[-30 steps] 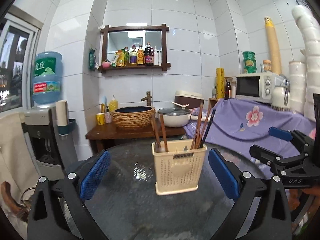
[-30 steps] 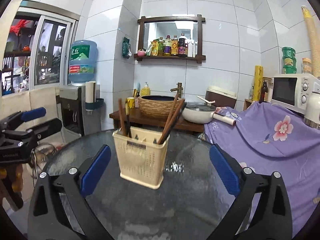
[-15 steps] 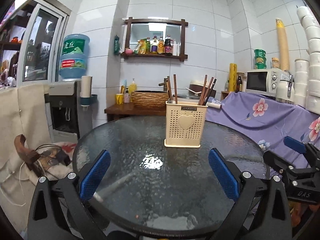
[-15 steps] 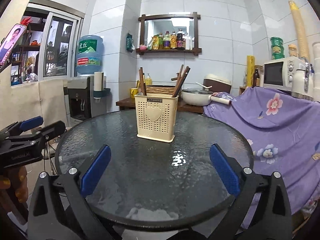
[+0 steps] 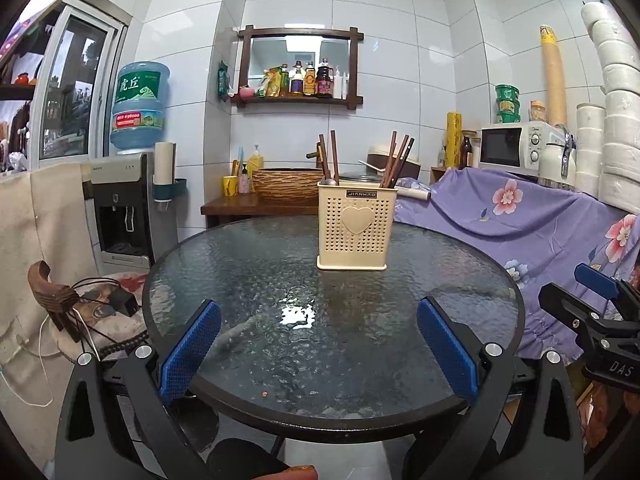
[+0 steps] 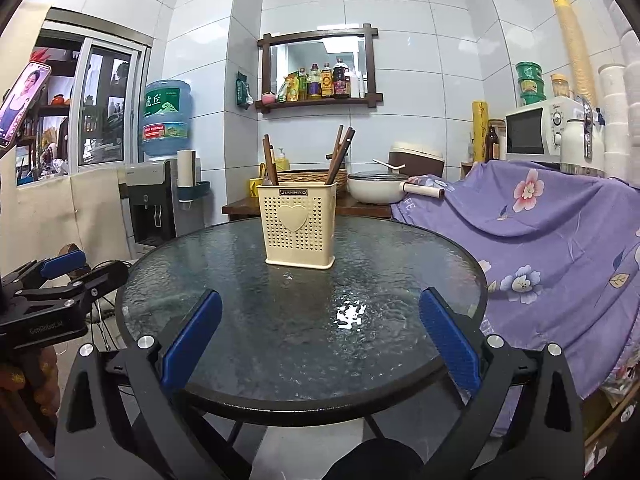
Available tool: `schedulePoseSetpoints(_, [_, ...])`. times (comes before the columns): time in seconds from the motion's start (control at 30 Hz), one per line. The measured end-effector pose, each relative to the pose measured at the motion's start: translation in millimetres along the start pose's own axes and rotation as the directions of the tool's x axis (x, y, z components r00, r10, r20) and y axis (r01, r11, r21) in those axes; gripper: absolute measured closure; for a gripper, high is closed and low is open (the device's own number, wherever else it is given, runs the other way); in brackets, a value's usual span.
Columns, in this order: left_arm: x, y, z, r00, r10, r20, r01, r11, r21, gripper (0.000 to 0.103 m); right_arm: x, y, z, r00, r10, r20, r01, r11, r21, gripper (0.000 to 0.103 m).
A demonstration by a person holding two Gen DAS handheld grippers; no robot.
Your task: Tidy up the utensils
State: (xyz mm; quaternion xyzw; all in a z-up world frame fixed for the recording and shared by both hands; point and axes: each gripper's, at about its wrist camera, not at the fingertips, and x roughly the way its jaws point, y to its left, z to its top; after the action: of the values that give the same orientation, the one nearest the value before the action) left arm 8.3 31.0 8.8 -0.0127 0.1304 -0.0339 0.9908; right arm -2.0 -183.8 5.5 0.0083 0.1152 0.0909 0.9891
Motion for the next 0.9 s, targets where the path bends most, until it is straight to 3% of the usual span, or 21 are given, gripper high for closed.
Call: schedulePoseSetpoints(0.9, [-2,-11,1,1.0,0.014,0.015,-0.015,0.999,0.033,0.007,3,-1,6,1.0,-0.008,-0.001,0.008,1.0,-0.004,0.006])
